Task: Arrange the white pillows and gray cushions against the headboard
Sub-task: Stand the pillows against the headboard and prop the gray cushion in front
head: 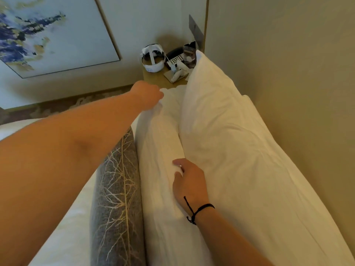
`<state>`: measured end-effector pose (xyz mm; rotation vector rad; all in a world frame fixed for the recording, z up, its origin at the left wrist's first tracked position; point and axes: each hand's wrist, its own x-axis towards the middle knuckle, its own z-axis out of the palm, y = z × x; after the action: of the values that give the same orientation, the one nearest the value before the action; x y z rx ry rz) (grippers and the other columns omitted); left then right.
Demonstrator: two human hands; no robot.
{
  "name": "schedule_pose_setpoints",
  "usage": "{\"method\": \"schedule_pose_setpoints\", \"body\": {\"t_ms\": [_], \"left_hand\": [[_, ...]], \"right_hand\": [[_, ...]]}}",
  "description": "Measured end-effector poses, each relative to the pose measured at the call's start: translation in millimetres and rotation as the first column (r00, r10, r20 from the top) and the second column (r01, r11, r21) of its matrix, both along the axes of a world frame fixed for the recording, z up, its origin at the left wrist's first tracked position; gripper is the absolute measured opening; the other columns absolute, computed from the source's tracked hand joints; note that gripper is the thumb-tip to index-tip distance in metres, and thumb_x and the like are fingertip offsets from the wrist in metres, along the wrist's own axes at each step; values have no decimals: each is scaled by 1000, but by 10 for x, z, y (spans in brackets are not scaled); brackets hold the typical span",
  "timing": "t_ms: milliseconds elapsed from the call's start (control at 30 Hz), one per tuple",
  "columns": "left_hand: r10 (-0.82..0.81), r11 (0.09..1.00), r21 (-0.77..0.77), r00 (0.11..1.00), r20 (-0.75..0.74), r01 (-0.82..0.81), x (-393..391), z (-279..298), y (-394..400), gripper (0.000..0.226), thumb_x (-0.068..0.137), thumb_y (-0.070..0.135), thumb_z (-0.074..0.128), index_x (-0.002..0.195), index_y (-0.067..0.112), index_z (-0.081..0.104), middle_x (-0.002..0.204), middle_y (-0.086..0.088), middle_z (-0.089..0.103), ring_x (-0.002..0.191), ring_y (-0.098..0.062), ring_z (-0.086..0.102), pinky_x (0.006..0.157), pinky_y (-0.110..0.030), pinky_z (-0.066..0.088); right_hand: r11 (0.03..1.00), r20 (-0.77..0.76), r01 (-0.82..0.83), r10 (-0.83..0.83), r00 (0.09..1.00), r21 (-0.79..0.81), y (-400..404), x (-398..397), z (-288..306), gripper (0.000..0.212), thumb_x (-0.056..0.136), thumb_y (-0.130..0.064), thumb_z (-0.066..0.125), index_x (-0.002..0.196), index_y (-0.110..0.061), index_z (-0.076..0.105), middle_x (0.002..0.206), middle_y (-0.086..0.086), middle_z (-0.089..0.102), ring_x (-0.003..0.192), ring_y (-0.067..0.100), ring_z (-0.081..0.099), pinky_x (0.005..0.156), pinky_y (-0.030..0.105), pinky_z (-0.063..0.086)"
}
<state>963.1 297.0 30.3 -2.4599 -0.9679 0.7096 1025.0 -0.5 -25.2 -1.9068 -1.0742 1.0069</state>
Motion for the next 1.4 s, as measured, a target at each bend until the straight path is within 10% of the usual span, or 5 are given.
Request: {"method": "schedule_pose_setpoints", "body": {"t_ms": [100,567,800,1133,1400], "left_hand": [[170,983,-102,972,163,-155,-9,54,111,10,92,9,57,82,9,57,82,-3,59,70,-24,56,69,-40,54],[318,947,-259,686,655,-192,509,92,75,26,96,2,50,121,4,53,115,-17,59,97,-32,61,83,-40,52],[443,890,-409,593,672,-202,-17,-10,-121,69,100,24,50,156,14,10,165,-8,-3,149,-30,13,117,-46,26],[731,674,-706,55,681,-219,-1767,-657,-1908,70,91,68,40,150,33,25,159,-3,27,141,-27,35,114,-46,32],[844,360,-923,-373,385,-138,-2344,-1286,-3043,80,84,74,33,153,36,22,157,0,32,140,-23,36,114,-43,30]], "right_hand": [[1000,60,5,-6,998,24,-19,45,28,35,96,-7,47,123,-23,62,113,-5,60,104,11,57,94,22,46],[988,391,-105,141,910,-113,20,284,60,30,80,4,41,93,-15,60,88,-2,55,72,14,49,57,23,32],[958,557,-183,277,783,-219,31,229,170,22,86,3,38,81,-18,45,86,2,50,71,18,46,61,29,33],[936,677,-256,352,646,-243,-189,35,345,24,88,-3,46,106,-13,58,110,3,50,89,20,53,67,31,45],[865,455,-471,495,740,-175,-615,-1221,414,68,86,-69,46,142,-42,18,139,9,42,114,31,54,87,42,51]]}}
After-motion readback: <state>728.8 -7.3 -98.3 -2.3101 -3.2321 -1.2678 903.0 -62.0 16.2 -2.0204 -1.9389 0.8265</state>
